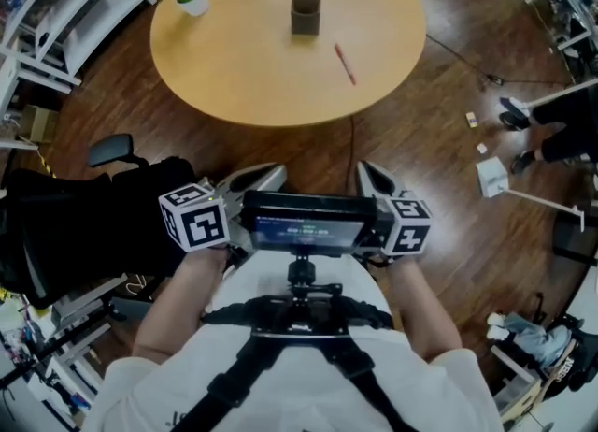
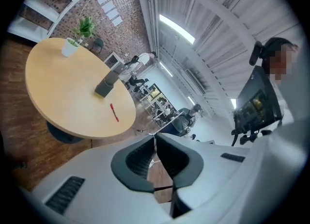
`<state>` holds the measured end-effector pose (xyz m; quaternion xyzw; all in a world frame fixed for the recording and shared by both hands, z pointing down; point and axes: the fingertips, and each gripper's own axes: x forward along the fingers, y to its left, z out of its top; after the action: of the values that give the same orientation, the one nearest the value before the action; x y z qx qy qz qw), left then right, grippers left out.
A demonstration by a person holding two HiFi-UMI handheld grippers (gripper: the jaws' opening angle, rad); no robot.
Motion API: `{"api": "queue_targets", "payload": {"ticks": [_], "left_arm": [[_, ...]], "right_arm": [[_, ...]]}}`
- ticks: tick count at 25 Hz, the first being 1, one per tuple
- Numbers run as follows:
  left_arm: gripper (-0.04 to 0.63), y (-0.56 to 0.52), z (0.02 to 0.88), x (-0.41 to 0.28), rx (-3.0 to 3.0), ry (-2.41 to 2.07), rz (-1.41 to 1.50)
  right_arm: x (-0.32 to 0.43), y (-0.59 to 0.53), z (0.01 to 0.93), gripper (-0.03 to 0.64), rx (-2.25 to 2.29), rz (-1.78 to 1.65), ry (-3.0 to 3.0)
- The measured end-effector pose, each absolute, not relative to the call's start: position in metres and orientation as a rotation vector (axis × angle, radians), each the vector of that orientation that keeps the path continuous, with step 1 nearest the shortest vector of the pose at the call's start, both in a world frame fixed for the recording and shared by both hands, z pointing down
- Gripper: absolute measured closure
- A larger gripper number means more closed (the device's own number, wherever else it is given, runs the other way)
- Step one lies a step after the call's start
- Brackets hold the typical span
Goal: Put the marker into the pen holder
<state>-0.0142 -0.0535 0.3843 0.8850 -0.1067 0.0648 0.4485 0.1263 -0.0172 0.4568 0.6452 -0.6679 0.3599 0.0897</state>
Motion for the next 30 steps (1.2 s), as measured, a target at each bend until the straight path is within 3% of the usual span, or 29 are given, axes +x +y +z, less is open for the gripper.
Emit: {"api": "queue_targets", "payload": {"ticks": [14,18,22,30], "left_arm": [[0.597,-0.154,0.396,-0.058,2.198,-0.234,0.222],[0.597,-0.167,0.411,-0.072,2.181,-0.277,0.184],[0.597,-0.179,0.408,-0.076,2.178,-0.340,0.181],[0.597,-0.211,0.422,-0.070,2.140,-0.487,0.205]], "right_arm": [[0.153,-0.155,0.465,0.584,1.899,0.929,-1.818],[0.165,-0.194,0.487,0.573,1.775,0.844,-1.766],[0.187,-0.239,0.512,0.518,1.659,0.827,-1.732],[0.238,-0.330,0.584,0.515,1.440,0.889,-1.665]]}}
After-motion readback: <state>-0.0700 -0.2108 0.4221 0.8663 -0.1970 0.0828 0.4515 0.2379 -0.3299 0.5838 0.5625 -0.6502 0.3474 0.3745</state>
